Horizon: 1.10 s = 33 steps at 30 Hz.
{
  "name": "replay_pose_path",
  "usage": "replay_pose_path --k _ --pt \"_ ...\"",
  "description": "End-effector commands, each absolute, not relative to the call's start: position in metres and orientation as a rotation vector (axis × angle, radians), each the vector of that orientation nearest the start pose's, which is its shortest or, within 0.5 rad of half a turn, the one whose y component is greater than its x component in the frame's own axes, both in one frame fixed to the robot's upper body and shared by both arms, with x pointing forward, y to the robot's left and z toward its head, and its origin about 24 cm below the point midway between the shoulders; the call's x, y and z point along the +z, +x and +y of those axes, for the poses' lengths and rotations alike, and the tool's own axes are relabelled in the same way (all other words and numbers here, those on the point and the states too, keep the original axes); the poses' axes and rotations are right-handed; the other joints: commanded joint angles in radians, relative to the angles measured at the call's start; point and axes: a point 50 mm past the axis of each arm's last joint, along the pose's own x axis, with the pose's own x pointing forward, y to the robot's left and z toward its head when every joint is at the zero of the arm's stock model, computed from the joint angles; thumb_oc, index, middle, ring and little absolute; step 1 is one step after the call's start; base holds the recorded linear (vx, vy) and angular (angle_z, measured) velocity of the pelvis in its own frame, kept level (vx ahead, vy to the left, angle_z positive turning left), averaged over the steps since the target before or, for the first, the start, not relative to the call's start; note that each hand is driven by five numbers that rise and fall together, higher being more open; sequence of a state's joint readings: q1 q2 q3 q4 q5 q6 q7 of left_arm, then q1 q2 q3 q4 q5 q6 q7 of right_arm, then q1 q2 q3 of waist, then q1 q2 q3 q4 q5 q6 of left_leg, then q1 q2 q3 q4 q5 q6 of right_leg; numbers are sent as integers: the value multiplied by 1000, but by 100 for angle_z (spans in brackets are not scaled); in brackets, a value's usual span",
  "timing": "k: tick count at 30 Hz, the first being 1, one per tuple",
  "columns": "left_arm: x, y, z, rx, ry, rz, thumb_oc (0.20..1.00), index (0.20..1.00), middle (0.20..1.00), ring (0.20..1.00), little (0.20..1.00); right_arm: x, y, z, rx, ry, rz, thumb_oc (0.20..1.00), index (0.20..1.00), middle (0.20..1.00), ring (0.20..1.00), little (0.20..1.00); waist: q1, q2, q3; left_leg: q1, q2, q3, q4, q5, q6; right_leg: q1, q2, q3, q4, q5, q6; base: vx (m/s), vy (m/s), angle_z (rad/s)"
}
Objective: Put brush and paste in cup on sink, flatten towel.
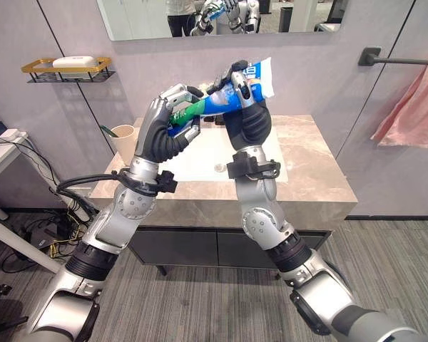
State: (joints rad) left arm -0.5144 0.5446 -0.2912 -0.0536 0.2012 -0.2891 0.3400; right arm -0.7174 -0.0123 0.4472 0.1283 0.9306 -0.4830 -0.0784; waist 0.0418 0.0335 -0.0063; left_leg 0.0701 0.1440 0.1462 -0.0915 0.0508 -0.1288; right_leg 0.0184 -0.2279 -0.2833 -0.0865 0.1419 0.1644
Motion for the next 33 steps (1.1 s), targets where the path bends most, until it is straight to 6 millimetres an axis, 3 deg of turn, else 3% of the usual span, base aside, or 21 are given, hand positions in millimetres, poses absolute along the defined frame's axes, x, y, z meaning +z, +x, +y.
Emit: replay_pose_path --k 1,6,18,24,26,27,33 --pt "240 288 153 -3 600 -1015 1000 1000 1000 1000 1000 255 300 -25 562 979 -741 200 200 200 200 200 7 -71 6 -20 19 -17 4 -29 -15 68 -84 -1 -1 -10 36 0 0 0" --pt "225 285 154 51 481 -963 1000 1000 1000 1000 1000 256 303 -35 478 975 -761 200 200 200 200 200 15 -73 14 -28 19 -26 4 -26 -14 67 -84 -8 -1 -10 35 0 0 0" --pt "190 276 171 77 450 -825 1000 1000 1000 1000 1000 263 307 -61 358 940 -837 200 200 200 200 200 66 -90 52 -61 1 -81 4 -24 0 90 -86 -55 -1 -10 36 9 14 12" --pt "114 254 205 65 385 -478 1000 1000 1000 1000 1000 266 304 -90 281 886 -915 200 200 200 200 200 129 -113 73 -76 -29 -111 4 -27 25 102 -107 -91 17 8 51 54 66 11" --pt "105 249 211 63 388 -430 1000 1000 1000 1000 1000 265 302 -94 266 878 -923 200 200 200 200 200 135 -117 74 -77 -38 -120 4 -30 31 105 -114 -98 22 15 57 62 58 14" --pt "87 241 219 62 413 -342 1000 1000 1000 1000 1000 260 301 -98 255 867 -921 200 200 200 200 200 151 -122 82 -77 -52 -127 4 -35 42 113 -124 -108 27 28 64 65 81 23" --pt "73 231 226 25 433 -273 1000 1000 1000 1000 1000 253 301 -107 226 879 -918 200 200 200 200 200 200 -145 89 -84 -104 -147 4 -49 76 134 -165 -133 26 94 90 65 84 18"
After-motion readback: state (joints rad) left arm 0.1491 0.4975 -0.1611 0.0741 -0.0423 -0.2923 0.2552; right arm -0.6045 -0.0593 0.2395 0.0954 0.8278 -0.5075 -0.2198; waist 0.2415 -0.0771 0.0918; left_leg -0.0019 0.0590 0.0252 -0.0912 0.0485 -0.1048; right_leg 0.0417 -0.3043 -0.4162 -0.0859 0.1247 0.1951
